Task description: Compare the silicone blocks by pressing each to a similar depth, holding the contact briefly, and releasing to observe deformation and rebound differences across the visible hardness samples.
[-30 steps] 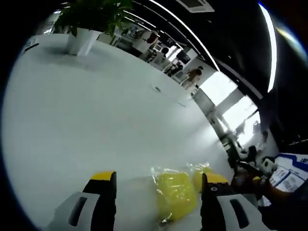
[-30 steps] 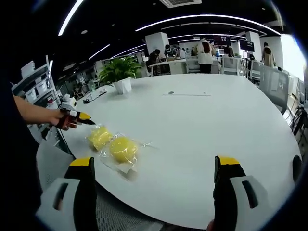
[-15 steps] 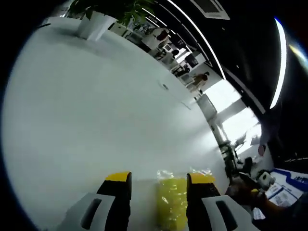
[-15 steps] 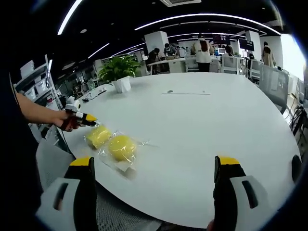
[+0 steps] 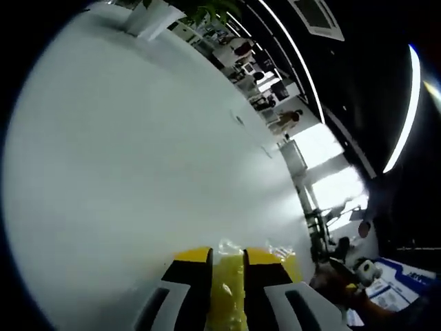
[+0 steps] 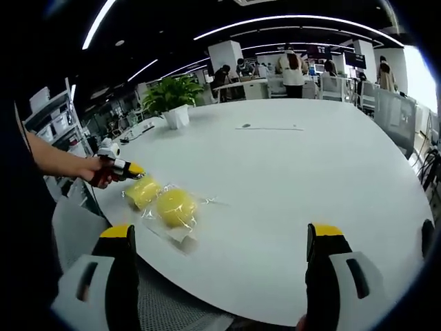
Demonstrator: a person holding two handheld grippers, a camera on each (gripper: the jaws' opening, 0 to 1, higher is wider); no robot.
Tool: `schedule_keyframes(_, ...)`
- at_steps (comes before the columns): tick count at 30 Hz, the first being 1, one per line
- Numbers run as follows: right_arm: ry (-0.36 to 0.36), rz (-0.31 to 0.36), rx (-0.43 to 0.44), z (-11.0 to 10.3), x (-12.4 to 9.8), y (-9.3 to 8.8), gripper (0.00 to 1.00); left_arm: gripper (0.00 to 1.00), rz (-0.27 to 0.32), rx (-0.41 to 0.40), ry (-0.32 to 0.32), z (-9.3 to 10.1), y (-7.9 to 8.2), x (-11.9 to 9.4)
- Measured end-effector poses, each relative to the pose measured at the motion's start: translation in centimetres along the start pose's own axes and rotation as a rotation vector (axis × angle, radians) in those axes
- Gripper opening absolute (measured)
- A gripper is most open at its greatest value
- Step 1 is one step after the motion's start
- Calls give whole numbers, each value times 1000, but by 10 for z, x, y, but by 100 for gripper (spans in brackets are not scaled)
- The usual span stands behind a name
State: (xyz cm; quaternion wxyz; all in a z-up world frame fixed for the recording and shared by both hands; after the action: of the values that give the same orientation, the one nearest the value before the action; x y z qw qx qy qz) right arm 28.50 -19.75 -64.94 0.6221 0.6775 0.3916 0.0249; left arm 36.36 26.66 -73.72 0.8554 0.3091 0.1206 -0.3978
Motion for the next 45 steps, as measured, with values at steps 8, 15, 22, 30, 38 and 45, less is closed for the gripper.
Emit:
schedule_keyframes(8, 4, -5, 4, 2, -1, -1, 96, 0, -8, 18, 22, -3, -1, -3)
schedule_keyframes(15, 8, -9, 8, 1, 0, -5, 96, 0, -4, -10, 40, -1, -3, -4)
schedule_keyframes(22, 13, -6, 11, 0, -1, -4, 96, 0, -24, -103, 34, -1, -5, -5)
schedule_keyframes(30, 20, -11, 9, -2, -1, -5, 96, 0, -1, -112, 6, 6, -7, -7)
schedule_keyframes(38, 22, -9, 0, -3, 0, -3, 96, 0, 33, -73, 20, 9, -8, -13)
schedule_keyframes(45, 24, 0, -5, -5, 1, 2, 96, 0, 109, -75, -30, 20, -2, -21)
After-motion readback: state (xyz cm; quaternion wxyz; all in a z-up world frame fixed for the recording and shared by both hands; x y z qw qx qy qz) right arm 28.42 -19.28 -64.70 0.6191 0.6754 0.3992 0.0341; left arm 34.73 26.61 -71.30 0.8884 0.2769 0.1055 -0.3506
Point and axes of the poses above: the point that each gripper's makers call its tool centre point, and the gripper's own axes: x roughly forward along the fingers, z roughly to its right, y roughly out of its top, the point moved 9 cm from there along -x, roughly backward along the fingers, and after that the axes turned 4 degrees about z, right-handed, at the moved point
